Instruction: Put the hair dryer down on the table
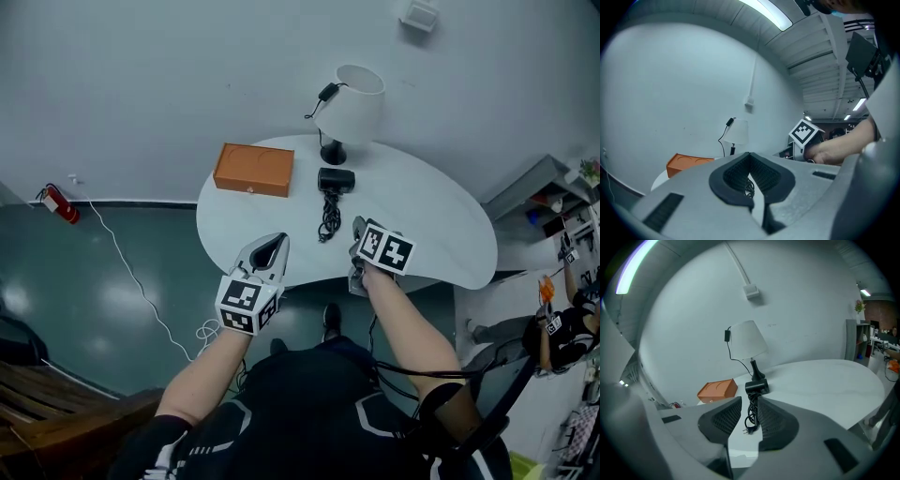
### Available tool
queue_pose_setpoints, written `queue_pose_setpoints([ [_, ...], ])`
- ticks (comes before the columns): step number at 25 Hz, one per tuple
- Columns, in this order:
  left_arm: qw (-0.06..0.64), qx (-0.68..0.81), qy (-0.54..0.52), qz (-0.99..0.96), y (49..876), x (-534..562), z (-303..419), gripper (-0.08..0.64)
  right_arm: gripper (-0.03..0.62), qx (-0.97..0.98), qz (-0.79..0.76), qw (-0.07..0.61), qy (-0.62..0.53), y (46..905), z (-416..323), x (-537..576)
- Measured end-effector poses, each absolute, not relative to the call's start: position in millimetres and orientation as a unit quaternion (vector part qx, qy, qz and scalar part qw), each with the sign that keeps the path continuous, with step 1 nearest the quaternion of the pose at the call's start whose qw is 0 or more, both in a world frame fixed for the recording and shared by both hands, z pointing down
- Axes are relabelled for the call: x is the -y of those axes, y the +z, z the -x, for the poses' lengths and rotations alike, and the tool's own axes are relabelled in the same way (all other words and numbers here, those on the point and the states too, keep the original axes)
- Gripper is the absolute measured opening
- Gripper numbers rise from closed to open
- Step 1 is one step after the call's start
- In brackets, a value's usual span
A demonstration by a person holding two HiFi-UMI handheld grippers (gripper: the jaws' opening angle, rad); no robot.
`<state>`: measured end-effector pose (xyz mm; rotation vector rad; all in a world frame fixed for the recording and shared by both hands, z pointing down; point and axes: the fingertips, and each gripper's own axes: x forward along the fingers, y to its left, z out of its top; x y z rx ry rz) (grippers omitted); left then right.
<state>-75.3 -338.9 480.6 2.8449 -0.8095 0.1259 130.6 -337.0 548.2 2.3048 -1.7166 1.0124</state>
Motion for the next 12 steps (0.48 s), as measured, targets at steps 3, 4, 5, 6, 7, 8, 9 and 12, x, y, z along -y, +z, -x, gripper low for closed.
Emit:
queue_pose_setpoints([
  [3, 0.092, 0.277, 0.04, -0.956, 475, 336, 74, 0.005, 0.1, 0.585, -0.752, 0.051, 0.301, 528, -126, 328],
  [4, 0.093, 0.275, 0.041, -0.956, 473, 334, 72, 0.005, 0.093, 0.592, -0.75, 0.052, 0.29, 521, -125, 325],
  [5, 0.095, 0.273, 0.041, -0.956, 471, 332, 70, 0.005, 0.09, 0.6, -0.747, 0.054, 0.28, 515, -124, 322],
  [6, 0.095, 0.273, 0.041, -0.956, 469, 330, 68, 0.005, 0.089, 0.607, -0.744, 0.056, 0.272, 509, -124, 319],
  [7, 0.095, 0.273, 0.041, -0.956, 467, 327, 66, 0.005, 0.086, 0.614, -0.742, 0.058, 0.264, 503, -124, 315],
  [8, 0.095, 0.273, 0.041, -0.956, 464, 325, 63, 0.005, 0.083, 0.619, -0.74, 0.059, 0.257, 498, -126, 311],
  [9, 0.094, 0.272, 0.04, -0.957, 462, 323, 59, 0.005, 0.08, 0.623, -0.739, 0.06, 0.249, 493, -129, 308],
  [12, 0.09, 0.269, 0.04, -0.958, 455, 318, 45, 0.005, 0.072, 0.634, -0.736, 0.056, 0.231, 478, -139, 299],
])
